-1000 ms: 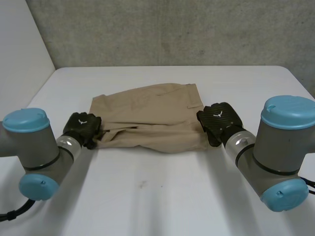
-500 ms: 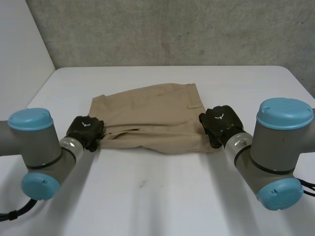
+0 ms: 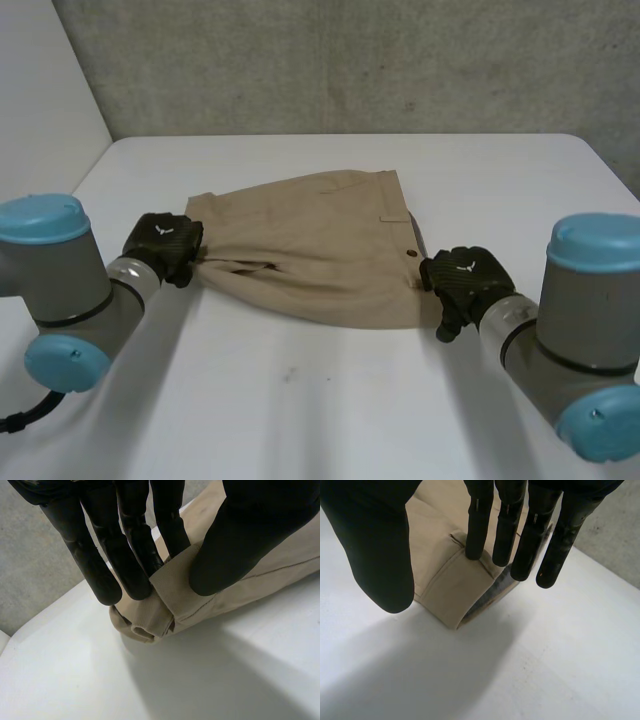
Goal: Fold the shorts.
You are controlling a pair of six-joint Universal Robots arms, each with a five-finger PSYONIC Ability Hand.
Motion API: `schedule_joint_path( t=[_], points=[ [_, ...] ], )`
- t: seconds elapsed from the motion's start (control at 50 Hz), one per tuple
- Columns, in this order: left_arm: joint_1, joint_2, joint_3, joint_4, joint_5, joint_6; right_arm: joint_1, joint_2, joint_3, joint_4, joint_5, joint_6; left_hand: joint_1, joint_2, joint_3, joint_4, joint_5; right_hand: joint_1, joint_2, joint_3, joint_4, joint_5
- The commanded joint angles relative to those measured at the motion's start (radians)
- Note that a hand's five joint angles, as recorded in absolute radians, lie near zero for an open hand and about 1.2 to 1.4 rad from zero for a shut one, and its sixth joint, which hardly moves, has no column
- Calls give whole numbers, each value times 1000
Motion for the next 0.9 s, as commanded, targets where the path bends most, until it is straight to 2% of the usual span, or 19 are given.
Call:
schedule_joint_path(
  t=[0.02,0.2,0.38,0.4,0.48,0.62,0.7,0.78,0.9],
  points=[
    [-4,-2,2,0,0,-8,15,13,40,-132,1,-35,280,223,210,204,256,160,70,77,80,73],
    [-1,1,3,-14,1,-9,15,128,-30,-136,3,-90,280,223,210,204,256,160,70,77,80,73],
    [7,3,6,-14,1,-9,15,182,-78,-136,0,-95,280,223,210,204,256,198,108,115,118,111],
    [7,3,6,-14,1,-9,15,186,-83,-136,0,-97,280,223,210,204,256,233,143,150,153,146],
    [6,4,6,-16,1,-11,15,200,-106,-138,3,-97,280,223,210,204,256,831,741,748,751,744],
    [2,48,6,-69,4,-41,14,177,-141,-127,9,-95,280,223,210,204,256,867,776,783,786,779],
    [1,113,5,-144,6,-43,1,88,-132,-115,9,-92,280,223,210,204,256,867,776,783,786,779],
    [-2,205,-6,-259,7,-41,1,-28,-126,-40,1,-100,280,223,210,204,256,867,776,783,786,779],
    [-4,344,-61,-459,12,-35,0,-102,-161,316,-45,-230,280,223,210,204,256,867,776,783,786,779]
  ],
)
